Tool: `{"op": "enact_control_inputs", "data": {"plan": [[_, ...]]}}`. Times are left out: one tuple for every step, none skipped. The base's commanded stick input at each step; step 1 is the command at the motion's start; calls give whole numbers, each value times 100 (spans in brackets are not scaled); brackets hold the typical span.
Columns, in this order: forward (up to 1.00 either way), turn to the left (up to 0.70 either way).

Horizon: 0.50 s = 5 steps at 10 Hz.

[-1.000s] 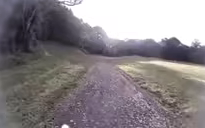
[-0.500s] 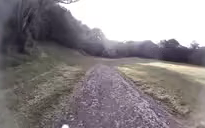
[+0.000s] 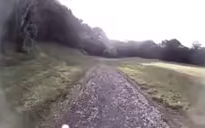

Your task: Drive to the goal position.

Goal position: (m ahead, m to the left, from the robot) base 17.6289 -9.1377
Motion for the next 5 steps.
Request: {"op": "enact_control_inputs", "data": {"plan": [[50, 10], [50, 11], [50, 4], [50, 2], [50, 0]]}}
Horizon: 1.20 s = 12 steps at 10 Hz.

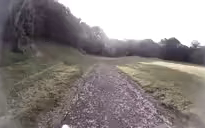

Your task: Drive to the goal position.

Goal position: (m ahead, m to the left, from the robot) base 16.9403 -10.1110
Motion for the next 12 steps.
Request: {"op": "enact_control_inputs", "data": {"plan": [[50, 0], [50, 0], [50, 0], [50, 0], [50, -50], [50, -50], [50, -50], [50, -38], [50, -4], [50, 1], [50, 0], [50, 0]]}}
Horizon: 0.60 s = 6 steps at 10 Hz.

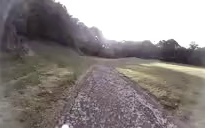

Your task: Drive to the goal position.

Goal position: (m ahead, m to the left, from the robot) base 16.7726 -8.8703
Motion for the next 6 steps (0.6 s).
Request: {"op": "enact_control_inputs", "data": {"plan": [[50, 0], [50, 0], [50, 0], [50, 0], [50, 0], [50, 0]]}}
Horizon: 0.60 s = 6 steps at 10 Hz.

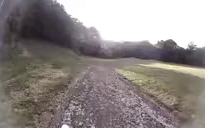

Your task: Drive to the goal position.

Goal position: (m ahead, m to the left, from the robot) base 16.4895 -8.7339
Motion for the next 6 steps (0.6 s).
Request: {"op": "enact_control_inputs", "data": {"plan": [[50, 0], [50, 0], [50, 0], [50, 0], [50, 0], [50, 0]]}}
